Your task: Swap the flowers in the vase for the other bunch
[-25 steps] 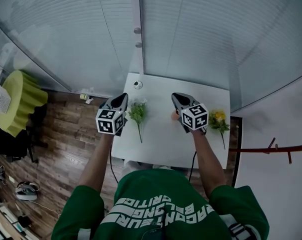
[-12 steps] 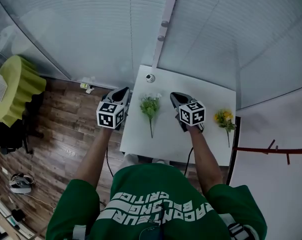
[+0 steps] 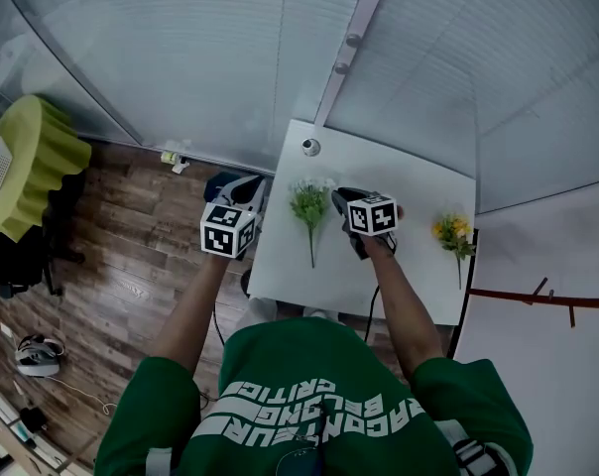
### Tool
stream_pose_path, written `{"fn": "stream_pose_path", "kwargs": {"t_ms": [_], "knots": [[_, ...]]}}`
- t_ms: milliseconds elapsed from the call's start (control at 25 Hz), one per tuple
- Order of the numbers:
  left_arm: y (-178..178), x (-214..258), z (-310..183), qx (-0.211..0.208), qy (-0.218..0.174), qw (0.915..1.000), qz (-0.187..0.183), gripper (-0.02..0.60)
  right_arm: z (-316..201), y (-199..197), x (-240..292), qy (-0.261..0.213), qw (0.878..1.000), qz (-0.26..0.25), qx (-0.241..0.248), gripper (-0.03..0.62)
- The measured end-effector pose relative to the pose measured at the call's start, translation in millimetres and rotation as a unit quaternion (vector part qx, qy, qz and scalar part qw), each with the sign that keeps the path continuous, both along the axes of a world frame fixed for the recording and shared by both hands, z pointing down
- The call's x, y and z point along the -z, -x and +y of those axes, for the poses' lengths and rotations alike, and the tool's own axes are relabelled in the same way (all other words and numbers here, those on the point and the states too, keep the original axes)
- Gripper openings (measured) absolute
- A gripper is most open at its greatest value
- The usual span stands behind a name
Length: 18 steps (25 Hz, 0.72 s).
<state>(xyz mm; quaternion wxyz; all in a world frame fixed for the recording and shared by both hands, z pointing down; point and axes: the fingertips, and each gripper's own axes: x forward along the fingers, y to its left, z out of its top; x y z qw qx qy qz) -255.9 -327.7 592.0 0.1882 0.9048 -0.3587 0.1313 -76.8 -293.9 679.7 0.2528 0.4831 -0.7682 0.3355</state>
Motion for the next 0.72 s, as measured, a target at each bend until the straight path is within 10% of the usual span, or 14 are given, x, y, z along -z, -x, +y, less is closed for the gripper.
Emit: {"fn": "stream_pose_path", "kwargs": {"t_ms": [280,720], "knots": [[23.8,-11.1,4.6,-0.001,0.012,0.9999,0.0,0.005,4.4,20.6,-60.5,0.132,0.991,-0.002,-0.015,0.217],[64.4,-37.3,-0.2,0.007,0.032,0.9994,-0.008,0.005,-14.8,41.1,-130.5,0.226,0.973,0.041,-0.039,0.237]]}}
